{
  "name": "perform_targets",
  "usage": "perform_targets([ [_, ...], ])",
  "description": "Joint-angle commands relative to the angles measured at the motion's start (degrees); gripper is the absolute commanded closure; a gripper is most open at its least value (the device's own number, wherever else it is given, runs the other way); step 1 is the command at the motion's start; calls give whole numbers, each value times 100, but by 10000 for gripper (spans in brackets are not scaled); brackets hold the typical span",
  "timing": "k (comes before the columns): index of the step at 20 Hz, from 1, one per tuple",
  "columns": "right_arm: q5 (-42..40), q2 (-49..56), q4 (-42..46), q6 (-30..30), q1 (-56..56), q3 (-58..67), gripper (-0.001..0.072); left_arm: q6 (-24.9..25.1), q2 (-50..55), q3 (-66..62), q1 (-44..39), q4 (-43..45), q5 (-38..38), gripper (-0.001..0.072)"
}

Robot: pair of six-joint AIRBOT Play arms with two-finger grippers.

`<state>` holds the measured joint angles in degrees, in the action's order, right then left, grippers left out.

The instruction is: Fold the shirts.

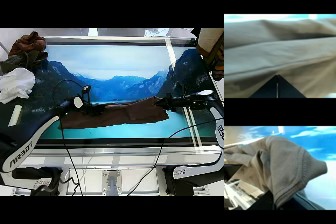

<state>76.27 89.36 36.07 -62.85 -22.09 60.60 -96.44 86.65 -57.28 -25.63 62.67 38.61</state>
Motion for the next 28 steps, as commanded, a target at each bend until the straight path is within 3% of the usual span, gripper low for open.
perform_targets([
  [1,-33,-306,15,-142,-7,7,681,-413,299,-409,-55,763,181,701],
  [10,125,-1152,444,-234,-9,7,681,-122,1510,-1757,-1121,114,297,700],
  [20,138,-1805,549,-509,-9,894,684,-9,1762,-2677,-1357,-138,640,698],
  [24,402,-1805,-140,-494,109,896,685,208,1762,-3648,-1364,-133,1005,697],
  [26,428,-1805,-396,-483,345,896,685,450,1749,-4063,-1362,-15,1226,697],
  [28,439,-1805,-380,-533,743,894,685,407,1718,-4496,-1316,1008,1740,697],
])
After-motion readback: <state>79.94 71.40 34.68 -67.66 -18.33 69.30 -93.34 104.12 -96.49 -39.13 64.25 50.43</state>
